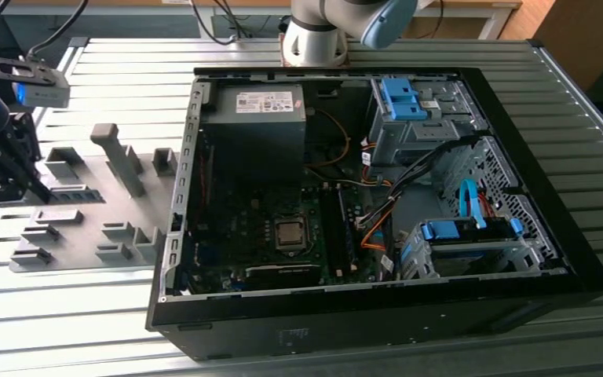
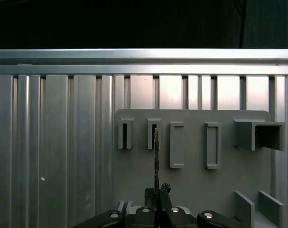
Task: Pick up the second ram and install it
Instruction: 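Pick up the second ram and move it above second insertion slot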
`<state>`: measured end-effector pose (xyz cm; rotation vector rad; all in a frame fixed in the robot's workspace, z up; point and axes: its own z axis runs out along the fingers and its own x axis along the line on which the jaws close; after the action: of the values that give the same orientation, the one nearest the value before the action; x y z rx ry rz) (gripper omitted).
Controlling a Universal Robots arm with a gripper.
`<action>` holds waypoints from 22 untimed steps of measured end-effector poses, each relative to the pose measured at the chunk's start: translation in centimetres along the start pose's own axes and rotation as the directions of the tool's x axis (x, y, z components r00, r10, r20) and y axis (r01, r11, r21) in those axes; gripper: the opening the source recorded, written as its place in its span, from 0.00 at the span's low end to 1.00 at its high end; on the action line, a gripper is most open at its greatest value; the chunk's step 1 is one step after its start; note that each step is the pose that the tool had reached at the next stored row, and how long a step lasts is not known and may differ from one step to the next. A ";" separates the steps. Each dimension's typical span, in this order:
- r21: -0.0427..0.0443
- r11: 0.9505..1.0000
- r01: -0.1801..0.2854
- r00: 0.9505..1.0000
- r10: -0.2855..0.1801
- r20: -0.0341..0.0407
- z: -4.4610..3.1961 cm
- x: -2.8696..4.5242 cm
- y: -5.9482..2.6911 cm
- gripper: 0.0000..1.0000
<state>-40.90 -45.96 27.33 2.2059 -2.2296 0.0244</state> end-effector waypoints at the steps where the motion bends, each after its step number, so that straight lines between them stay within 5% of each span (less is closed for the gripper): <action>1: 0.000 1.000 0.000 1.000 0.000 0.000 -0.08 0.00 0.00 0.14; 22: 0.000 1.000 0.000 1.000 0.000 0.000 -1.95 0.03 -0.02 0.14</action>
<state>-40.90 -45.96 29.28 2.2059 -2.2297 0.0244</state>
